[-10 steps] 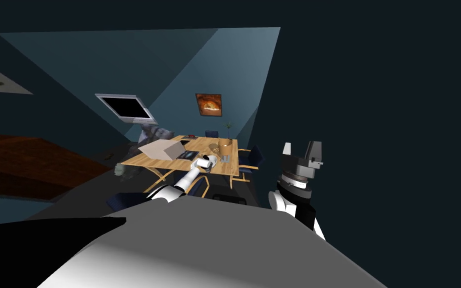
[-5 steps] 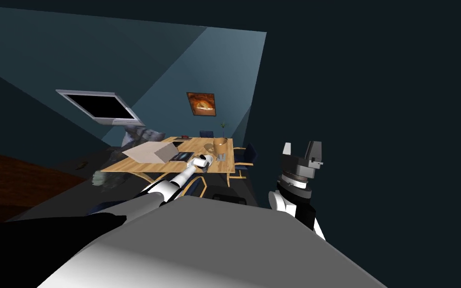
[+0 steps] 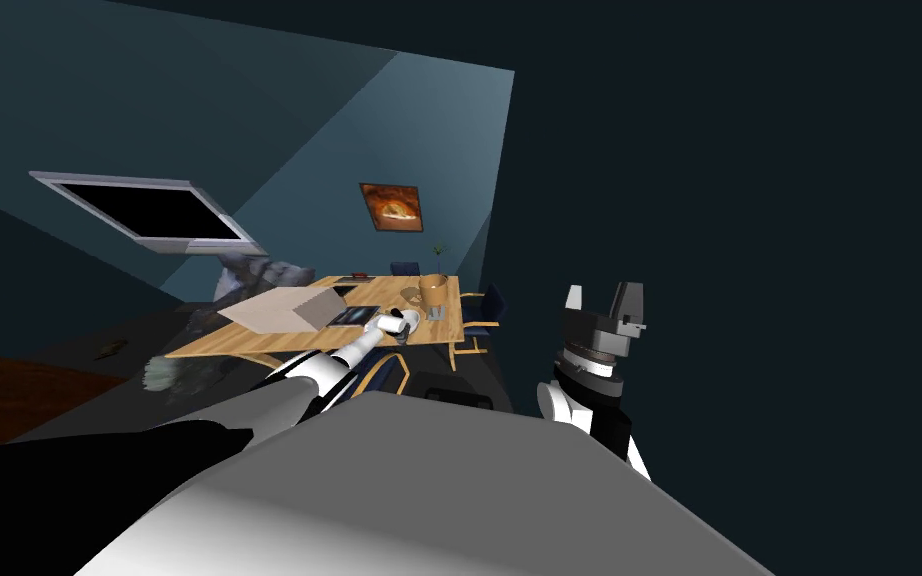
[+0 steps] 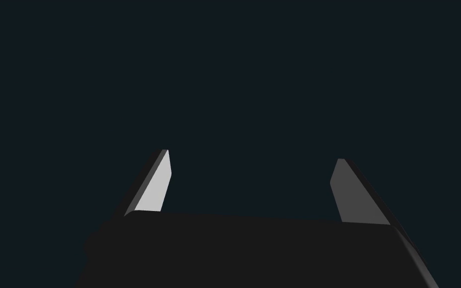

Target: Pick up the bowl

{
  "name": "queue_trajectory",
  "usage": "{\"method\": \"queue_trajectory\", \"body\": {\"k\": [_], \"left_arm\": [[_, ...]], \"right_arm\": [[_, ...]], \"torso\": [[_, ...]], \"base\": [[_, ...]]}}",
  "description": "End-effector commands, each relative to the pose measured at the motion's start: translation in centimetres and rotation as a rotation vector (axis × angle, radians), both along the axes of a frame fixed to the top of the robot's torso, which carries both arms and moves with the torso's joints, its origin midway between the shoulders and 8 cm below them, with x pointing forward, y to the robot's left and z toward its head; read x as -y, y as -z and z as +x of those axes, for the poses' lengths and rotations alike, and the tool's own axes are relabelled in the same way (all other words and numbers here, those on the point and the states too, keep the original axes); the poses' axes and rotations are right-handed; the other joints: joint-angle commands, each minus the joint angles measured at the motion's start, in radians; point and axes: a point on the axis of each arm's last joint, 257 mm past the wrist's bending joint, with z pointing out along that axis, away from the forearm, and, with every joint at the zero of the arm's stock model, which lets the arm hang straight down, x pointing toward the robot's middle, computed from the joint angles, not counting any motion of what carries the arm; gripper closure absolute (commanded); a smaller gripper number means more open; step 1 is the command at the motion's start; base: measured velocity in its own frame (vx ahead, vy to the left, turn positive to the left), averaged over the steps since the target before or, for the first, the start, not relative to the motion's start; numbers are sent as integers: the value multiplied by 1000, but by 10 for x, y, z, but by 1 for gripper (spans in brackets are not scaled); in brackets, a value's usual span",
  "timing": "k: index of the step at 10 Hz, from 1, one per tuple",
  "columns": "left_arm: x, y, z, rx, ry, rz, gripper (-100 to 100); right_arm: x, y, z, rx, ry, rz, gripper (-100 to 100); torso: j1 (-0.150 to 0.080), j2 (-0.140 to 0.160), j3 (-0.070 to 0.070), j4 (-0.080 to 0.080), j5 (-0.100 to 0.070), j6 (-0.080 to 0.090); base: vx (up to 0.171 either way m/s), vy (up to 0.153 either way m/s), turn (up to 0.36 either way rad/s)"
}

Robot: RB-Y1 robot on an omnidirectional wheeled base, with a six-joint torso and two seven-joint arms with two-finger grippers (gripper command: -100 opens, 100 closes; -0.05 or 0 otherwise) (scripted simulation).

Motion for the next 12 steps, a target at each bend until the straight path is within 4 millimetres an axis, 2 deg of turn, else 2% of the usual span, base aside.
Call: {"method": "queue_trajectory", "body": {"k": [1, 3, 4, 5, 7, 8, 9, 11, 12], "left_arm": [[-26, -4, -1, 4, -52, 4, -100], [-27, 0, -5, -6, -64, -4, -100], [-53, -14, 5, 31, -102, 16, -100], [-70, -10, -6, 12, -146, 12, -100], [-70, -9, -8, 8, -151, 10, -100], [-99, -25, 2, 51, -194, 33, -100], [-118, -22, -12, 32, -246, 33, -100], [-116, -21, -11, 35, -235, 32, -100], [-117, -21, -11, 35, -239, 31, 100]], "right_arm": [[0, 0, 0, 0, 0, 0, 0], [0, 0, 0, 0, 0, 0, 0], [0, 0, 0, 0, 0, 0, 0], [0, 0, 0, 0, 0, 0, 0], [0, 0, 0, 0, 0, 0, 0], [0, 0, 0, 0, 0, 0, 0], [0, 0, 0, 0, 0, 0, 0], [0, 0, 0, 0, 0, 0, 0], [0, 0, 0, 0, 0, 0, 0]], "torso": [[0, 0, 0, 0, 0, 0], [1, -1, -1, 0, 0, -1], [2, -3, -2, -1, 0, -1], [0, -2, -1, 0, 0, 0], [1, -1, 0, 0, 0, -1], [2, -2, -1, -1, 0, -1], [1, -2, -1, 0, 0, 0], [1, -1, -1, 0, 0, -1], [2, -2, -1, 0, 0, -1]], "base": [[-66, -33, -180], [-13, -10, 10], [-38, -27, -332], [-59, -36, -180], [-22, -14, 42], [-40, -27, -264], [-53, -33, -193], [-21, -15, 0], [0, 0, 0]]}}
